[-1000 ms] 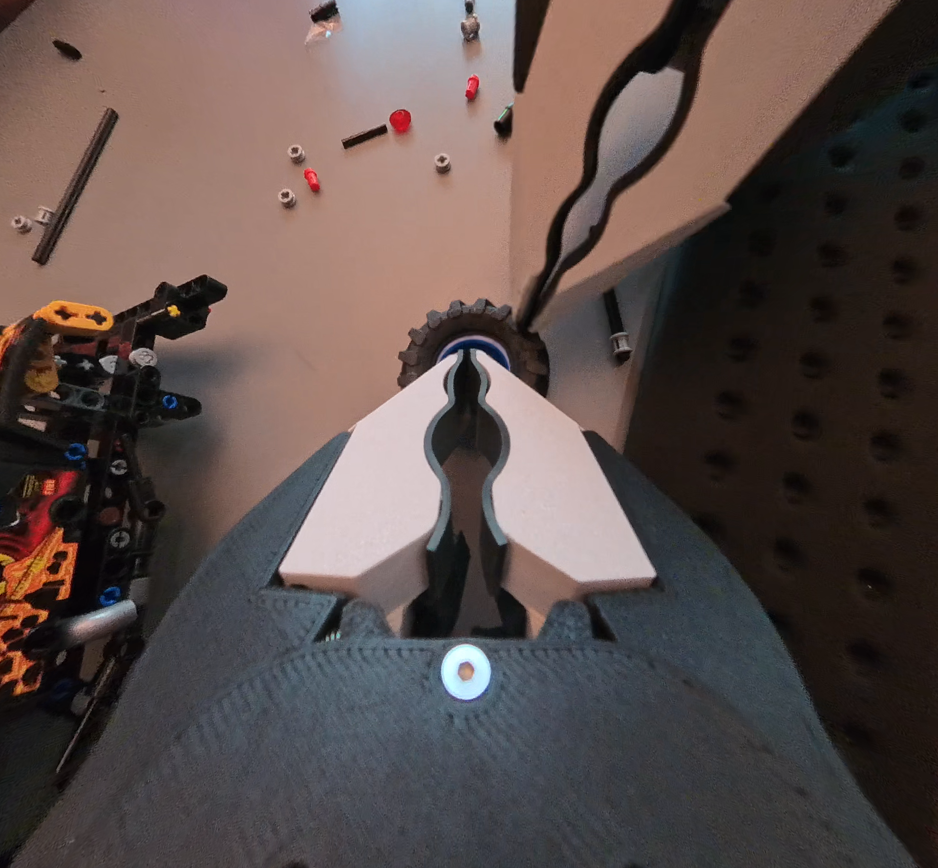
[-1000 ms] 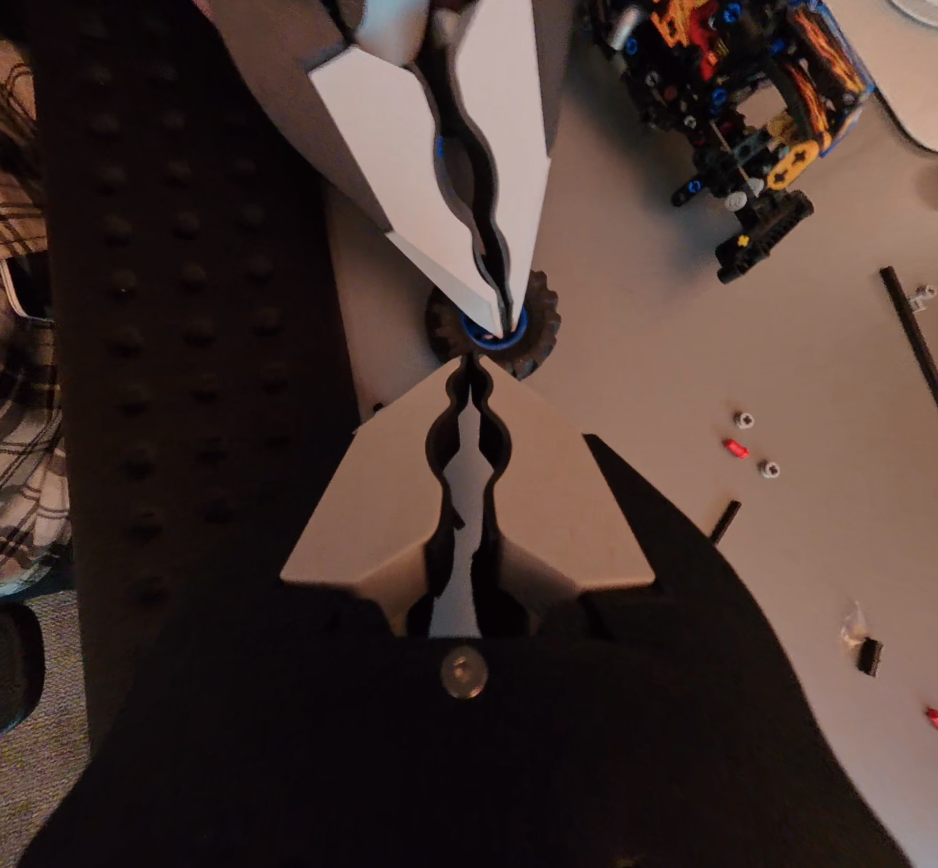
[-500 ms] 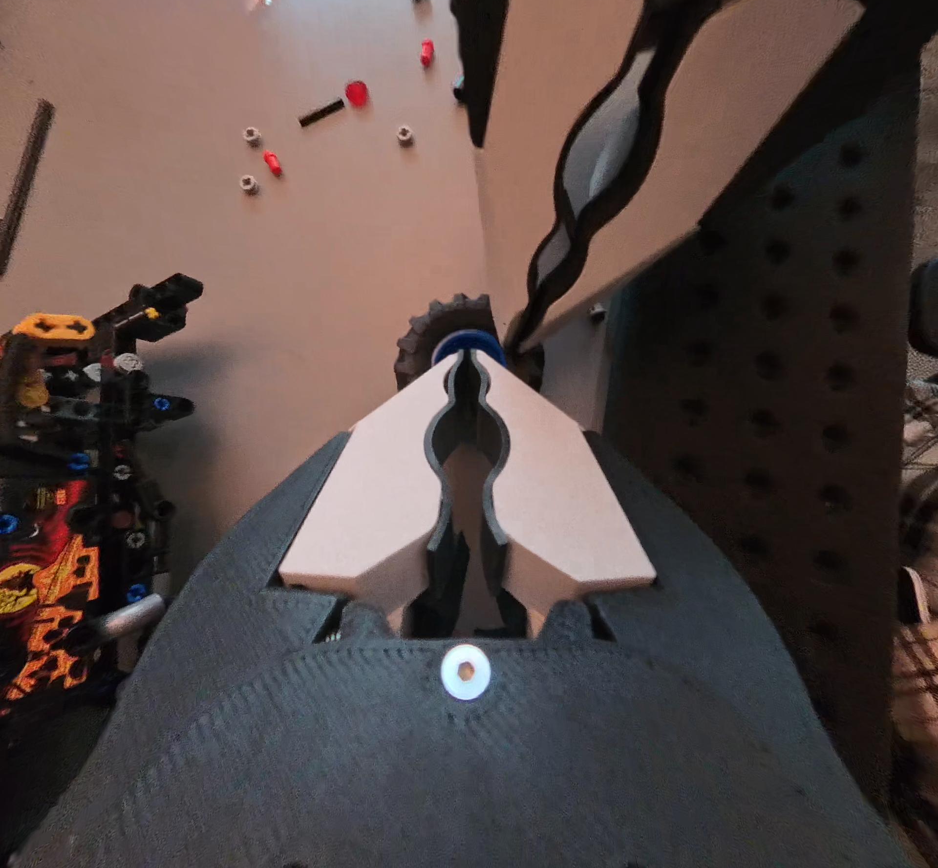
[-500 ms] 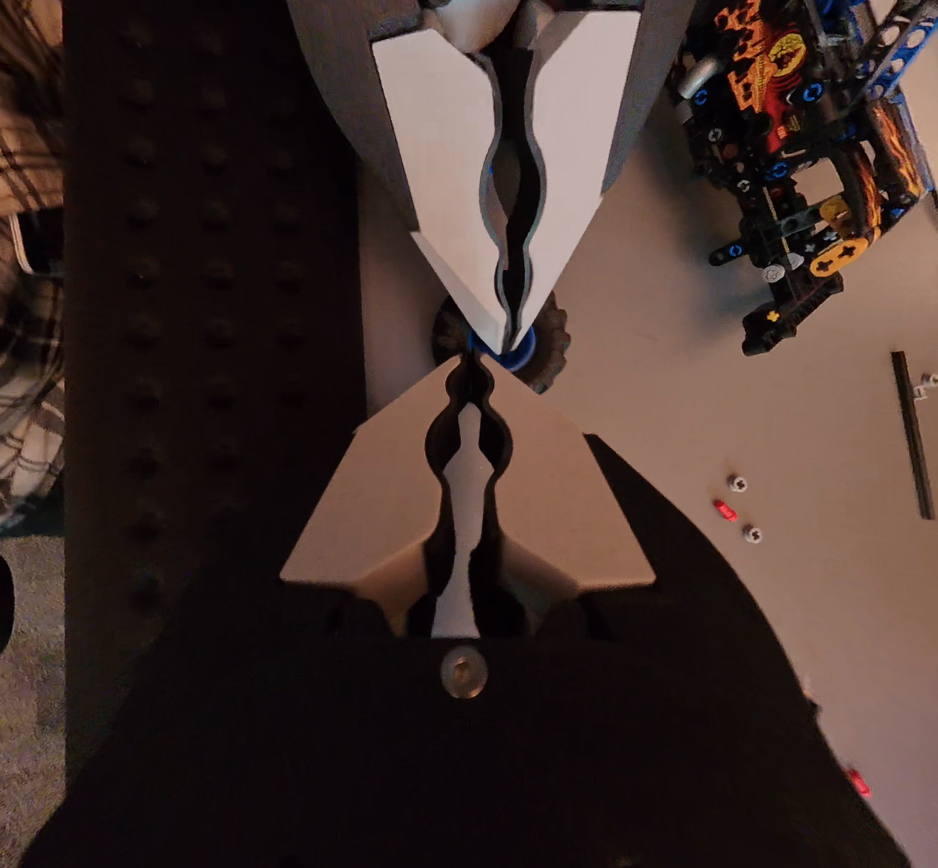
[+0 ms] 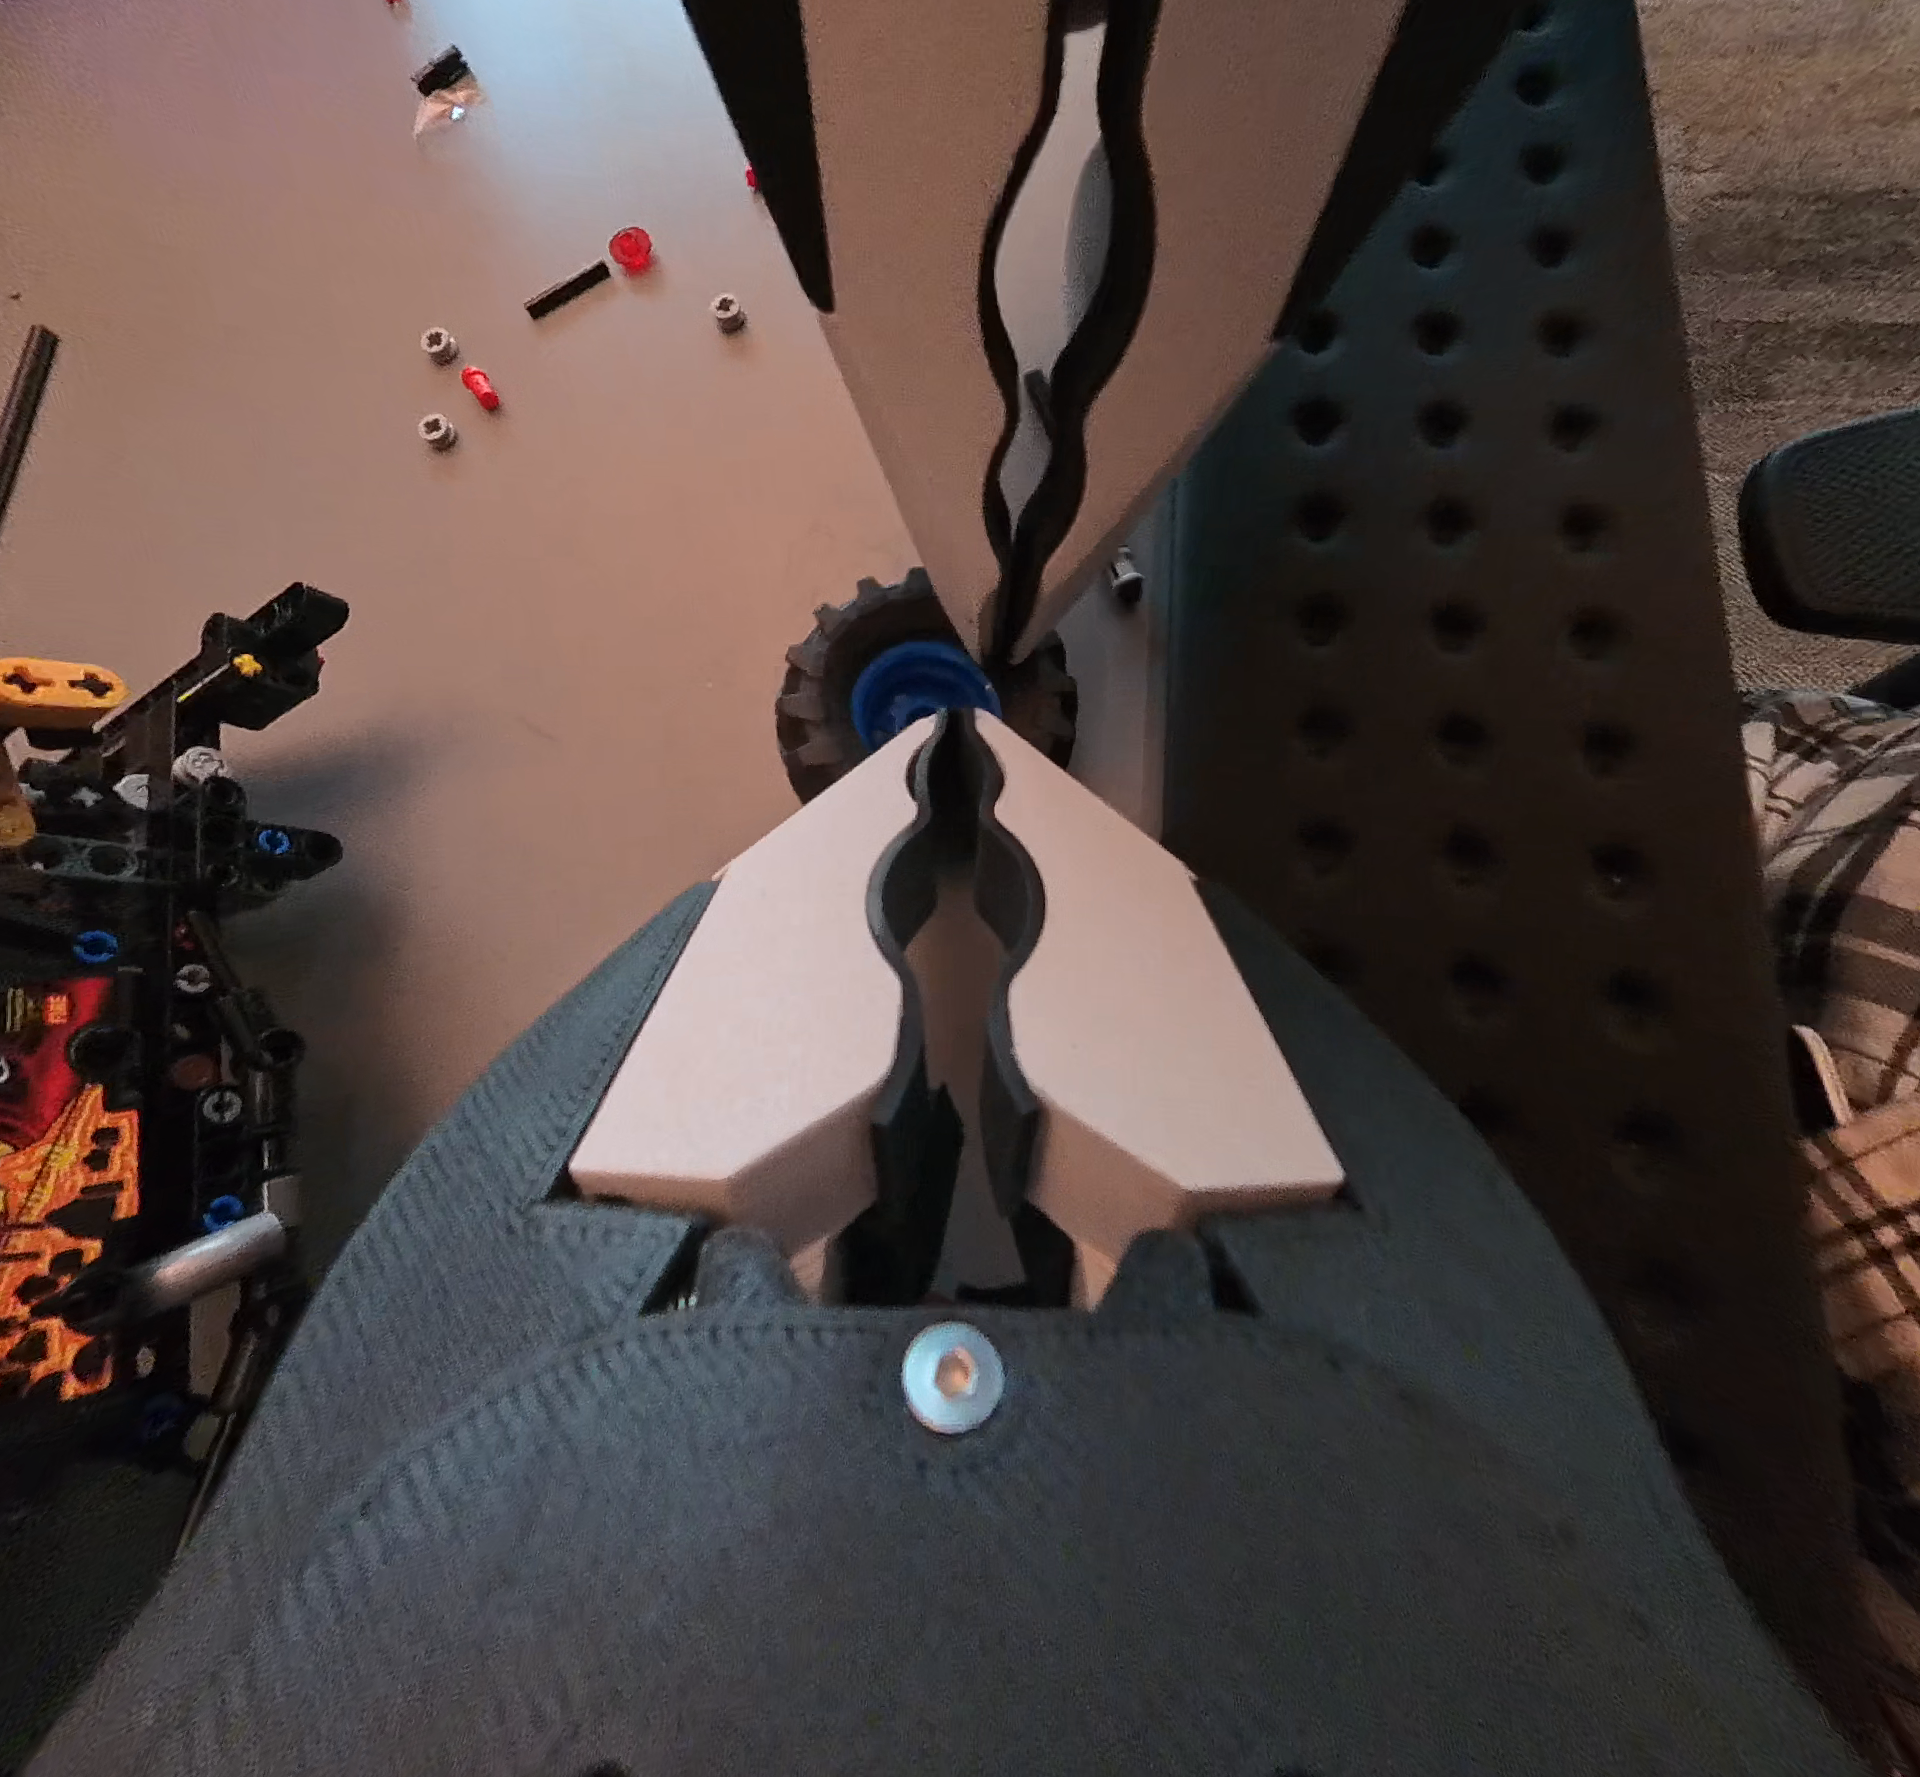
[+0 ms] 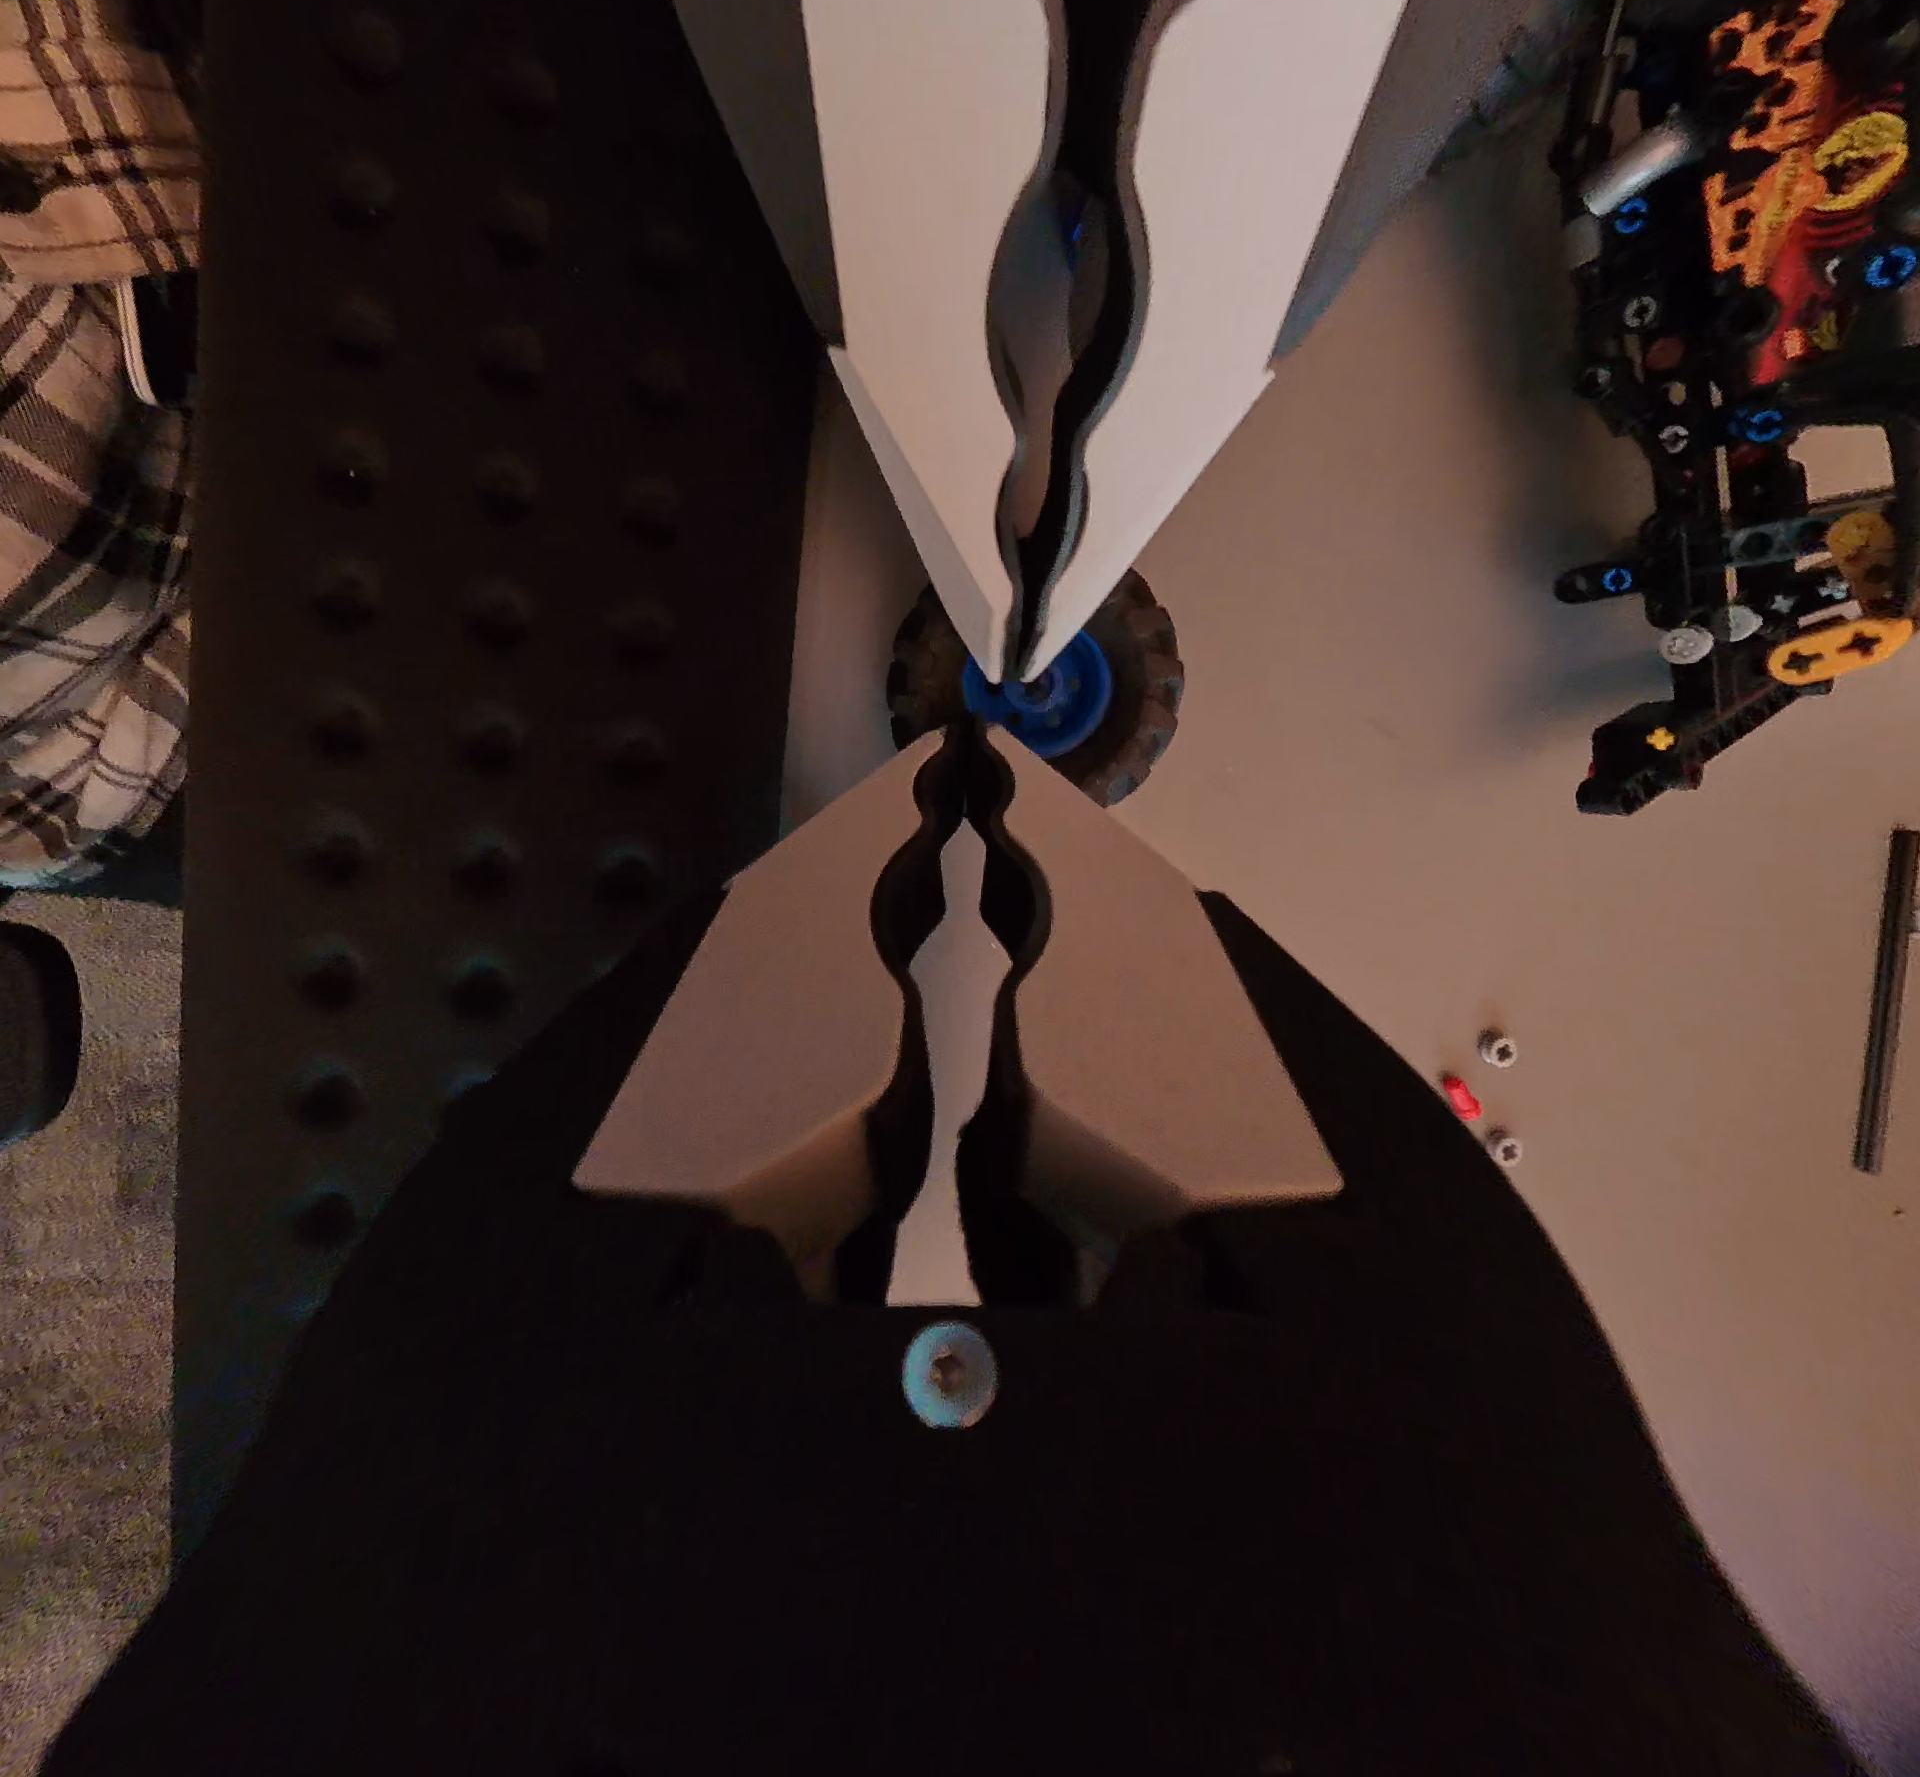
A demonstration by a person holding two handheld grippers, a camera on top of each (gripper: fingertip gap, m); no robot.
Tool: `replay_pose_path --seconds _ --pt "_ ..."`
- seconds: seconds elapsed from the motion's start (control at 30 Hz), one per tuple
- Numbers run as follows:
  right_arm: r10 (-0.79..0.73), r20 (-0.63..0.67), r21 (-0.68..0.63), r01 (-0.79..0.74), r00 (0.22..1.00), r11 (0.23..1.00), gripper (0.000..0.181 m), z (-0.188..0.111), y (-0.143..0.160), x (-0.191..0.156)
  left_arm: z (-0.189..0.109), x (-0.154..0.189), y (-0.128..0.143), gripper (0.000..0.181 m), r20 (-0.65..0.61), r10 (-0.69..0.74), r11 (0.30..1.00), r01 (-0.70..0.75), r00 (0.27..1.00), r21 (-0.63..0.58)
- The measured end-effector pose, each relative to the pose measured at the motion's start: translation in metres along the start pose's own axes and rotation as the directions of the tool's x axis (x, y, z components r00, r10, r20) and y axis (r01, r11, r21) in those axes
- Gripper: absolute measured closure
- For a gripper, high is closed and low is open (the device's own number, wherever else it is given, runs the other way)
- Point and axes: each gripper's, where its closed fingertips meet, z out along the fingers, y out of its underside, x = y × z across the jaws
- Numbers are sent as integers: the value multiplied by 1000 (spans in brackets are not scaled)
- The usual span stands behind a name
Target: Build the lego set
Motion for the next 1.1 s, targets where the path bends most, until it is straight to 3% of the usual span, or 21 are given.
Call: replay_pose_path --seconds 0.33,0.53,0.63,0.7,0.93,1.1 --pt "-39 20 -30 40 999 999 181 7 -1 -6 6 -4 1 180 6 -82 995 82 997 59" --pt "86 -168 32 -81 982 996 181 -9 0 17 4 -6 0 181 43 -196 980 194 980 53" --pt "134 -196 122 -111 972 986 181 -19 -17 13 2 -15 1 181 110 -223 974 218 969 52" --pt "154 -207 130 -129 966 983 181 -12 -20 10 1 -12 1 181 66 -243 969 239 968 53" --pt "166 -195 93 -150 967 984 181 4 -10 9 -25 -17 -6 181 23 -211 974 208 977 92" --pt "163 -187 104 -145 969 984 181 5 -13 11 -14 -6 7 181 30 -63 998 63 998 8"
